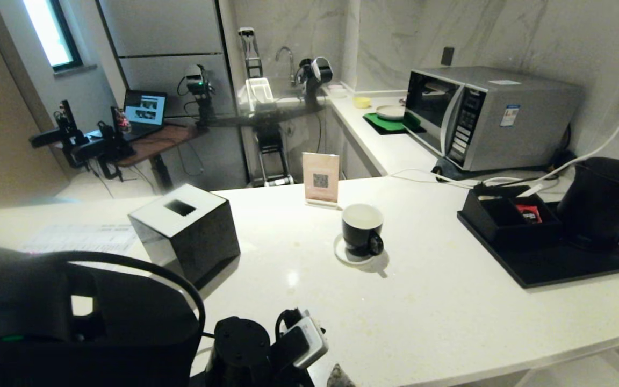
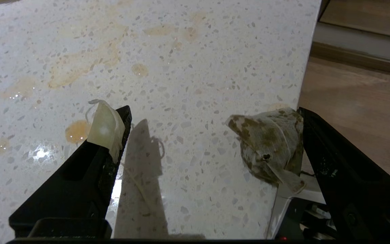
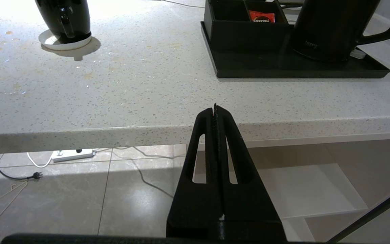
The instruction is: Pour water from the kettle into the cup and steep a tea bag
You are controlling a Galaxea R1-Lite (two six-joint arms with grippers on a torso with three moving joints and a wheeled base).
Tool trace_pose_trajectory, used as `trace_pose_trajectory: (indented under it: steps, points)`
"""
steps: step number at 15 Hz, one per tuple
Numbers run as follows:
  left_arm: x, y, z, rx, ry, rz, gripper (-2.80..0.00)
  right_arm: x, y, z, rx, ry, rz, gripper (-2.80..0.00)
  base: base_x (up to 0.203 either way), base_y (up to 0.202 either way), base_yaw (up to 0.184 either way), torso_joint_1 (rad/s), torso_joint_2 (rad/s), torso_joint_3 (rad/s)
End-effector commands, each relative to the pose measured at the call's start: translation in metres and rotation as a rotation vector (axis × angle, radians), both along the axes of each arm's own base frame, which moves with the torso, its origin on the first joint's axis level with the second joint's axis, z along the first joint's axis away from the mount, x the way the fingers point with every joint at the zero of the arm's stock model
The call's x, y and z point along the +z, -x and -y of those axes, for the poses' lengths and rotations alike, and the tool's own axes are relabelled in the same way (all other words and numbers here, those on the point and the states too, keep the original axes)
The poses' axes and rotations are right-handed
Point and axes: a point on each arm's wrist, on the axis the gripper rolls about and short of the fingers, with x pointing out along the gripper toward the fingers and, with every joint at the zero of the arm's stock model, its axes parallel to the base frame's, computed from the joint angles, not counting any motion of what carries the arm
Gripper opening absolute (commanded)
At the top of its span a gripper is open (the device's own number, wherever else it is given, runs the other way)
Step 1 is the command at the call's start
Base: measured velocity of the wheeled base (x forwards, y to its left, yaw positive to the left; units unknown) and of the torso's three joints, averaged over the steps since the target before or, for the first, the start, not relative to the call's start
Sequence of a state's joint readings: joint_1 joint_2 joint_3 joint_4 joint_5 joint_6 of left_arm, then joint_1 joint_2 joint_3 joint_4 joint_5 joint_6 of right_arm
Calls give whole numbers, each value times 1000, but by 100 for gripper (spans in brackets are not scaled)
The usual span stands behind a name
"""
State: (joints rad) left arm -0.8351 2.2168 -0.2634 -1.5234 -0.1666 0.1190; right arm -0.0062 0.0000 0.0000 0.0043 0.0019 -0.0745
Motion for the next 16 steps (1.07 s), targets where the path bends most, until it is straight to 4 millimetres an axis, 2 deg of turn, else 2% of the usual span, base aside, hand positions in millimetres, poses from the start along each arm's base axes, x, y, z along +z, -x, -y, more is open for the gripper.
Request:
trace_pose_trajectory:
  steps: [1, 12, 13, 16]
  points:
    - [4, -3, -1, 9, 33, 30, 0, 0, 0, 0, 0, 1, 0, -280, 0, 0, 0, 0, 0, 0]
    - [4, -8, -5, 26, 29, 39, 0, 0, 0, 0, 1, 1, -2, -280, 0, 0, 0, 0, 0, 0]
    - [4, -8, -6, 26, 28, 40, -280, 0, 0, 0, 1, 1, -2, -280, 0, 0, 0, 0, 0, 0]
    - [5, -9, -4, 25, 35, 44, -280, 0, 0, 0, 1, 1, -2, -280, 0, 0, 0, 0, 0, 0]
